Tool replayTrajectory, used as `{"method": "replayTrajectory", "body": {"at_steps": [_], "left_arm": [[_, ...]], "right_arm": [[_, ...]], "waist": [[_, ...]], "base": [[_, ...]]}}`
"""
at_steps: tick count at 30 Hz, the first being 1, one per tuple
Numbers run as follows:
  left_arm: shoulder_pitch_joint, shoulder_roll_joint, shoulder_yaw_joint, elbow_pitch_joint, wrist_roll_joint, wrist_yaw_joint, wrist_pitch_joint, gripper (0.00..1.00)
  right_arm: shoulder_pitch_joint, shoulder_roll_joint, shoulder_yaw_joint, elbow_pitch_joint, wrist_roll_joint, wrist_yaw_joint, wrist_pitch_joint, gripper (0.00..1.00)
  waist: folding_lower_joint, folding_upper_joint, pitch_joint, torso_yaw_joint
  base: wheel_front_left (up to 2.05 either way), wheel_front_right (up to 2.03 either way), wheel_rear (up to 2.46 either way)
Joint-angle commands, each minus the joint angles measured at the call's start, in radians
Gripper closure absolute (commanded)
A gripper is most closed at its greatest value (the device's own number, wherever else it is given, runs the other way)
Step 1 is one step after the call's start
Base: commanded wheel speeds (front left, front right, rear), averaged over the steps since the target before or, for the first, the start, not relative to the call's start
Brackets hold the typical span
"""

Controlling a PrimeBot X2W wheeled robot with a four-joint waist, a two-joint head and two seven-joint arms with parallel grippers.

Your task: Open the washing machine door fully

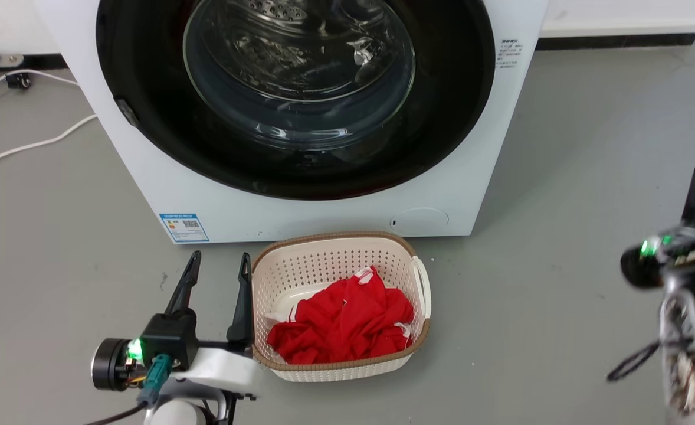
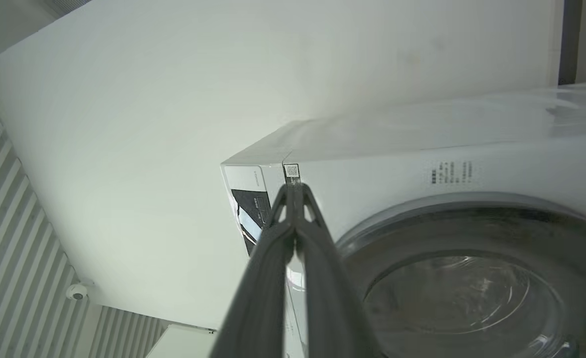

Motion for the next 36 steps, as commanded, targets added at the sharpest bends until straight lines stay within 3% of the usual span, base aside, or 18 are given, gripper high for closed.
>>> {"method": "replayTrajectory", "body": {"at_steps": [1,10,19,28,36], "left_arm": [[-0.028,0.0,0.005,-0.01,-0.002,0.004,-0.003,0.0],[-0.07,0.0,0.004,-0.028,0.001,0.005,-0.003,0.0],[-0.114,0.0,-0.023,-0.035,0.0,0.008,-0.003,0.0],[-0.148,0.0,-0.034,-0.048,0.004,0.01,-0.003,0.0],[-0.185,0.0,-0.063,-0.063,-0.006,0.018,-0.003,0.0]], "right_arm": [[-0.088,-0.034,0.0,0.039,0.035,0.0,0.015,1.0],[-0.402,-0.176,0.114,0.249,0.057,0.0,0.09,1.0],[-0.747,-0.304,0.315,0.538,-0.015,0.0,0.216,1.0],[-1.001,-0.281,0.532,0.785,-0.146,0.0,0.39,1.0],[-1.13,-0.239,0.611,0.898,-0.221,0.0,0.428,1.0]], "waist": [[-0.0001,0.0,0.029,0.003],[-0.0001,0.0,0.104,0.02],[-0.0001,0.0,0.175,0.051],[-0.0001,0.0,0.236,0.068],[-0.0001,0.0,0.296,0.087]], "base": [[0.0,0.0,0.0],[0.0,0.0,0.0],[0.0,0.0,0.0],[0.0,0.0,0.0],[0.0,0.0,0.0]]}}
